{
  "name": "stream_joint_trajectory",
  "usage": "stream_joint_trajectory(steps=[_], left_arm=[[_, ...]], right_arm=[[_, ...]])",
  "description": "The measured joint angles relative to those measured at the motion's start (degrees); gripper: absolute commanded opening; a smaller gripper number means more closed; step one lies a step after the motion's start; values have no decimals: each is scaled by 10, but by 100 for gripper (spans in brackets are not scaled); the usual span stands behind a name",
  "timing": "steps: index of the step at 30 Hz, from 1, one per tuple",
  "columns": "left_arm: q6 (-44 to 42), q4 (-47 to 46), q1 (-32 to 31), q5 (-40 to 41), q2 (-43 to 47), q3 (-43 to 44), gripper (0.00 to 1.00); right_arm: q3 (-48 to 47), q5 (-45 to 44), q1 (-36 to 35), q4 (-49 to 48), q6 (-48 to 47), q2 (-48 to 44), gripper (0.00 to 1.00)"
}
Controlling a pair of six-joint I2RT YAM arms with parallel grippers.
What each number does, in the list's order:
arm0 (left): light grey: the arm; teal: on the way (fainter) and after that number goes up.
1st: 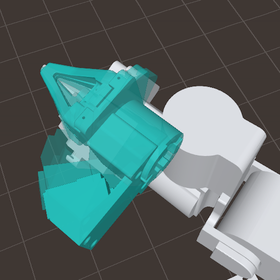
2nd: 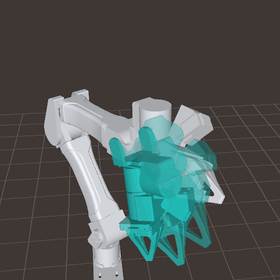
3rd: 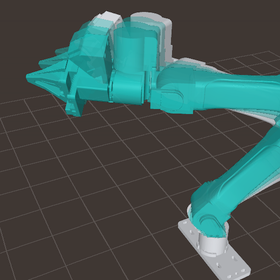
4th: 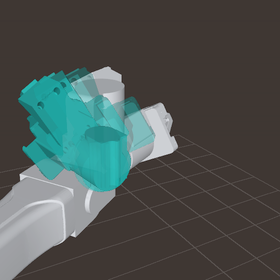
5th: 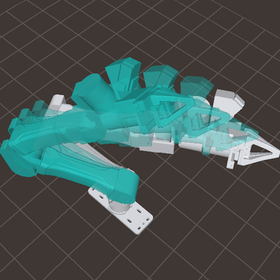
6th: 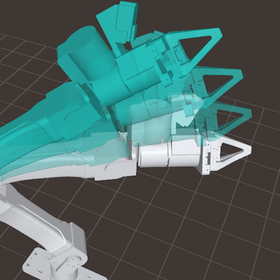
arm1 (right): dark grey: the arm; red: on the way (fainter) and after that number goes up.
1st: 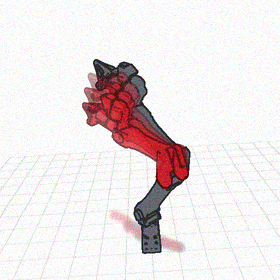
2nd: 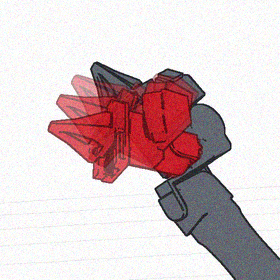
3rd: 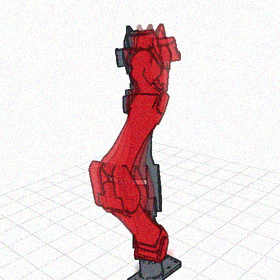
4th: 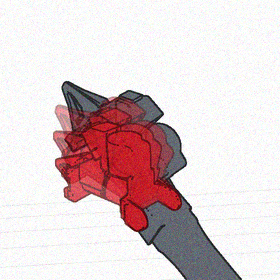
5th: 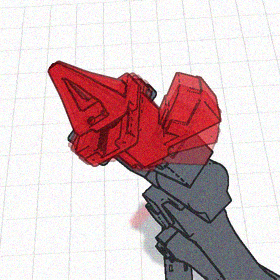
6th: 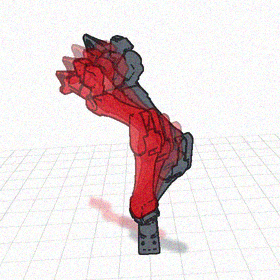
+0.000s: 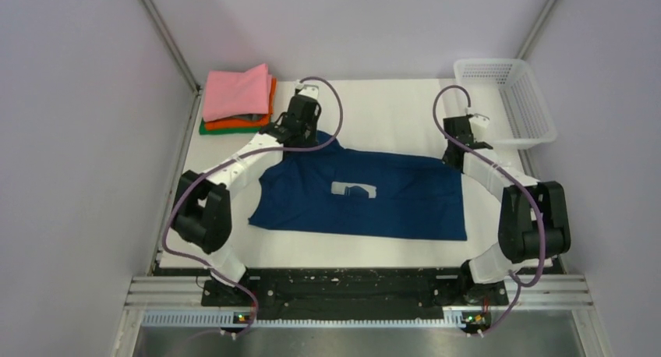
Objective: Fold and stack the t-shirts
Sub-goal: Grab the side of the flattened tshirt furthest away from the robot with both arms, then fold the other side of the tshirt into a rectangle
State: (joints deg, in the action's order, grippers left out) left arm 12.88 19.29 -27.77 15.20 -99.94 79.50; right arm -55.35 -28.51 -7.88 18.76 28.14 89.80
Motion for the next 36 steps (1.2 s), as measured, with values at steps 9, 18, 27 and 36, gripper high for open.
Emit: stream_joint_trajectory(steps=[9, 18, 27, 36], left_arm=[[17, -11, -30, 69, 132, -151, 0], [57, 9, -57, 103, 197, -217, 0], [123, 79, -68, 127, 253, -271, 0], [262, 140, -81, 70, 289, -376, 53]], right_arm=[[60, 26, -12, 11, -8, -79, 0], [91, 35, -17, 40, -12, -125, 0], [133, 52, -18, 78, -11, -176, 3], [177, 75, -19, 122, 19, -182, 92]])
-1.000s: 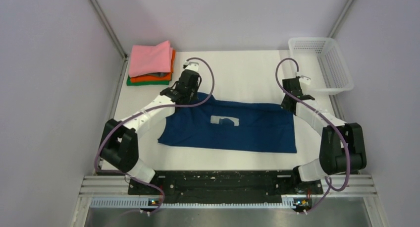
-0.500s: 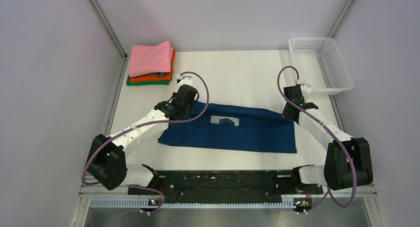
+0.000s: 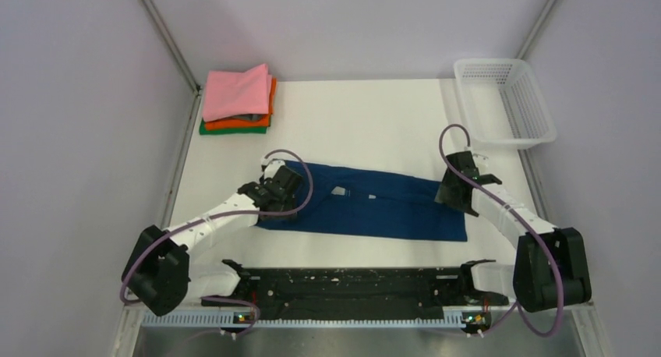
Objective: Fold and stack the t-shirts
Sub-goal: Fold the other side of the tshirt into a rectangle
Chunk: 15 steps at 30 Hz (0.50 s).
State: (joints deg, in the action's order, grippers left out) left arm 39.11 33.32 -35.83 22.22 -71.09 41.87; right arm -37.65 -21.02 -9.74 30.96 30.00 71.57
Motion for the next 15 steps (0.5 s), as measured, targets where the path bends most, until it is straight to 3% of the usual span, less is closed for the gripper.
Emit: stream_joint_trajectory(steps=[2, 5, 10, 15], left_arm=[[40, 47, -3, -22, 12, -16, 59], [81, 106, -13, -54, 72, -20, 97], [77, 80, -18, -61, 157, -4, 99], [33, -47, -13, -73, 71, 32, 99]], right_arm=[[10, 10, 0, 19, 12, -19, 99], [25, 27, 0, 50, 22, -94, 99], [25, 42, 0, 18, 19, -195, 99], [24, 80, 0, -39, 6, -182, 99]])
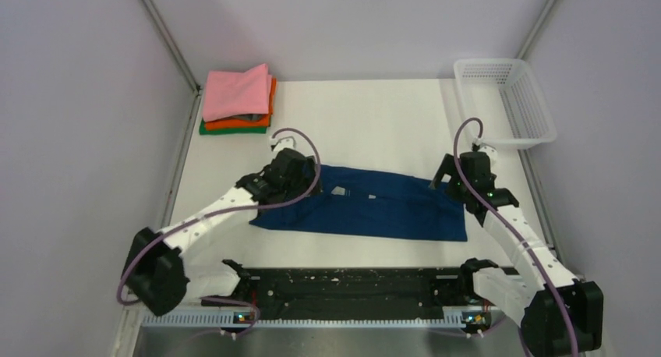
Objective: Fold and stack the t-shirts
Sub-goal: Fold the other side of the tshirt into a rectangle
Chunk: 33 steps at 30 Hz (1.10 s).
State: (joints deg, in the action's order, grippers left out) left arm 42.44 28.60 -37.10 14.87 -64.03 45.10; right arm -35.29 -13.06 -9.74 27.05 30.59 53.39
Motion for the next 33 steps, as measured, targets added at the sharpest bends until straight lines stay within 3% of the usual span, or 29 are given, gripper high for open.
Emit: stream_joint_trajectory(steps=[6, 10, 16, 23, 29, 33], left_arm=[[-24, -76, 6, -57, -224, 83, 99], [-31, -94, 5, -123, -302, 101, 99], [-59, -102, -25, -210, -268, 71, 99], [-97, -31, -103, -302, -172, 31, 99], [-76, -18, -90, -174, -127, 41, 99], [-53, -47, -26, -115, -174, 63, 98]], right_arm=[[0, 42, 0, -23, -9, 32, 99], [1, 61, 0, -29, -13, 32, 99], [9, 72, 0, -33, -21, 23, 99], [11, 74, 0, -32, -31, 21, 99], [11, 82, 0, -36, -36, 21, 99], [11, 87, 0, -40, -38, 21, 99]])
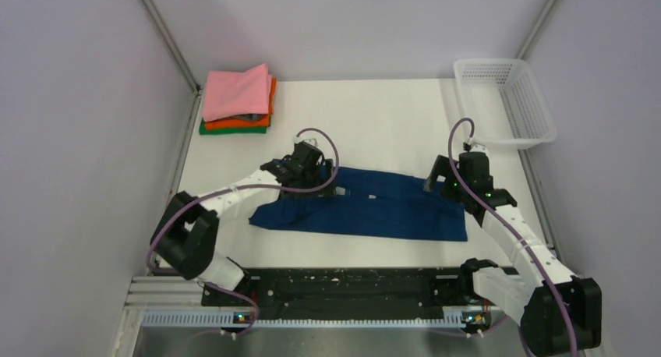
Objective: Fold and stack the t-shirts
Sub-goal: Fold the other side of the tshirt into a rectangle, then rotate the tshirt 80 degrees
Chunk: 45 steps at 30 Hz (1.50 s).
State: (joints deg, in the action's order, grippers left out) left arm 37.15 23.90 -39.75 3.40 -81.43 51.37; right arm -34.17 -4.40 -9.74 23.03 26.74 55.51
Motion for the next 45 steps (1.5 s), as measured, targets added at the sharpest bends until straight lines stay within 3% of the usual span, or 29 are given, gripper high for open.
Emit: stream_joint_trajectory(steps=[3, 6, 14, 23, 28, 32, 35, 40, 45], left_arm=[[7, -18, 55, 6, -88, 35, 98], [2, -31, 68, -5, -140, 48, 98], [-9, -42, 40, -73, -142, 53, 97], [-24, 26, -74, -130, -100, 52, 97], [-30, 41, -77, -148, -83, 52, 97], [-28, 62, -73, -106, -67, 52, 99], [-18, 64, -44, -85, -39, 52, 99], [19, -21, 81, -94, 9, 23, 99], [37, -63, 146, -116, -90, 35, 98]], right_arm=[[0, 2, 0, -3, -2, 0, 99], [0, 2, 0, -6, -4, 0, 99], [17, 0, 0, -7, -7, -6, 99], [24, -4, 0, -7, -7, -18, 99], [24, -4, 0, -8, -8, -14, 99], [24, 14, 0, -14, -21, 0, 99], [23, 49, 0, -39, -33, 29, 99], [5, 97, 0, -72, -47, 126, 99], [-5, 96, -3, -85, -47, 189, 99]])
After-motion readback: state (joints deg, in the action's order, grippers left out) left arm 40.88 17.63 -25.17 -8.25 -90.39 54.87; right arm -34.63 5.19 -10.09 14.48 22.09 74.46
